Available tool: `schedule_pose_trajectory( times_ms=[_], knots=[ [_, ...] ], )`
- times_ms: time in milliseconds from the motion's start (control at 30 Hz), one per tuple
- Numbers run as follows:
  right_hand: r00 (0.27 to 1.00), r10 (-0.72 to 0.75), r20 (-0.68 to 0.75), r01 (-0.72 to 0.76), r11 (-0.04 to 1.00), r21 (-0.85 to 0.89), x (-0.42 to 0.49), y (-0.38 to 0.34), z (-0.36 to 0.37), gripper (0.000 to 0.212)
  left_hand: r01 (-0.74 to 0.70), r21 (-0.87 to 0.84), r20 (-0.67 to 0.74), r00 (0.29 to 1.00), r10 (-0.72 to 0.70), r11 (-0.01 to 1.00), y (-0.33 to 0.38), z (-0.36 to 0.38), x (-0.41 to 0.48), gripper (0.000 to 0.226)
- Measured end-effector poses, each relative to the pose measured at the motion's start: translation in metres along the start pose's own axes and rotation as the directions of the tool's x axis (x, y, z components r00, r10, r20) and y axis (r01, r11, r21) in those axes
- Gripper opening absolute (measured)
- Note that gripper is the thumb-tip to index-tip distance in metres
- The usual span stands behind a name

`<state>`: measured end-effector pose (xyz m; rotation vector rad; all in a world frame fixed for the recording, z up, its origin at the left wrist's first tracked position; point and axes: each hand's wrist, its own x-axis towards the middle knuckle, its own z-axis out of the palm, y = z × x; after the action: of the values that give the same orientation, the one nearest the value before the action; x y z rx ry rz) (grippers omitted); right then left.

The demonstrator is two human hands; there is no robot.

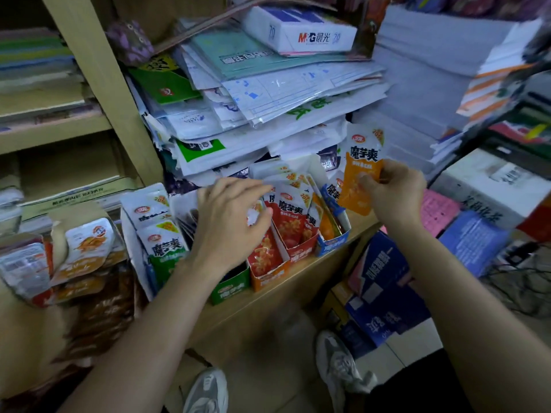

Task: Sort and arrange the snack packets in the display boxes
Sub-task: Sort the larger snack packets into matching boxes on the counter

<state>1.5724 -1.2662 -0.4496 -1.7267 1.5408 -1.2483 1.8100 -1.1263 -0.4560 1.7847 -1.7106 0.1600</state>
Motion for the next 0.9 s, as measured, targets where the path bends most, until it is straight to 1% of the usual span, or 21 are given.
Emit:
schedule_pose_trajectory(
  times_ms=[100,167,233,267,367,433,467,567,600,633,700,733,800,833,867,900],
  knots=[
    [0.996,0.008,0.089,-0.002,0.998,-0.069,0.003,0.013,-0.003,0.022,-0.126,-0.032,0.181,0.975,0.13,0.992,0.025,0.027,0.005,0.055],
    [0.989,-0.001,0.146,0.014,0.996,-0.093,0.003,0.02,-0.005,0.026,-0.208,0.018,0.272,0.942,0.195,0.978,0.036,0.044,0.008,0.064],
    [0.984,-0.007,0.177,0.022,0.996,-0.084,0.004,0.025,-0.008,0.024,-0.244,0.078,0.317,0.925,0.208,0.967,0.039,0.055,0.01,0.065],
    [0.982,-0.011,0.187,0.023,0.998,-0.065,0.005,0.027,-0.009,0.022,-0.244,0.085,0.299,0.931,0.209,0.966,0.038,0.057,0.012,0.059],
    [0.978,-0.031,0.208,0.035,0.999,-0.018,0.001,0.023,-0.015,0.019,-0.192,0.034,0.171,0.968,0.183,0.981,0.027,0.048,0.018,0.031],
    [0.973,-0.044,0.226,0.039,0.999,0.029,-0.006,0.016,-0.019,0.015,-0.159,0.028,0.128,0.98,0.155,0.987,0.015,0.038,0.019,0.021],
    [0.971,-0.061,0.232,0.049,0.997,0.056,-0.009,0.013,-0.02,0.015,-0.151,0.026,0.124,0.981,0.147,0.988,0.009,0.033,0.017,0.023],
    [0.96,-0.123,0.25,0.085,0.984,0.156,-0.021,-0.002,-0.021,0.012,-0.108,0.0,0.11,0.988,0.107,0.994,-0.002,0.017,0.009,0.049],
    [0.955,-0.142,0.261,0.091,0.976,0.198,-0.025,-0.008,-0.02,0.009,-0.087,0.012,0.095,0.992,0.085,0.996,-0.006,0.013,0.007,0.053],
    [0.949,-0.158,0.274,0.094,0.968,0.233,-0.03,-0.013,-0.018,0.007,-0.064,0.047,0.084,0.995,0.06,0.997,-0.011,0.008,0.005,0.051],
    [0.935,-0.202,0.29,0.117,0.951,0.286,-0.038,-0.021,-0.012,0.007,0.0,0.192,0.09,0.996,-0.018,0.981,-0.018,0.001,0.0,0.047],
    [0.929,-0.228,0.291,0.14,0.946,0.293,-0.043,-0.026,-0.008,0.01,0.03,0.279,0.117,0.991,-0.065,0.96,-0.021,0.0,-0.004,0.052],
    [0.922,-0.262,0.286,0.183,0.944,0.275,-0.048,-0.029,0.002,0.018,0.016,0.425,0.223,0.967,-0.122,0.905,-0.023,0.0,-0.011,0.072],
    [0.917,-0.28,0.284,0.207,0.943,0.261,-0.051,-0.03,0.007,0.017,-0.001,0.452,0.259,0.957,-0.13,0.892,-0.024,0.001,-0.013,0.078],
    [0.913,-0.296,0.281,0.232,0.943,0.239,-0.054,-0.032,0.011,0.017,0.001,0.432,0.267,0.955,-0.129,0.902,-0.024,0.002,-0.014,0.076],
    [0.91,-0.309,0.275,0.254,0.942,0.218,-0.056,-0.033,0.014,0.015,0.023,0.371,0.247,0.961,-0.123,0.928,-0.025,0.001,-0.014,0.066]
  ],
)
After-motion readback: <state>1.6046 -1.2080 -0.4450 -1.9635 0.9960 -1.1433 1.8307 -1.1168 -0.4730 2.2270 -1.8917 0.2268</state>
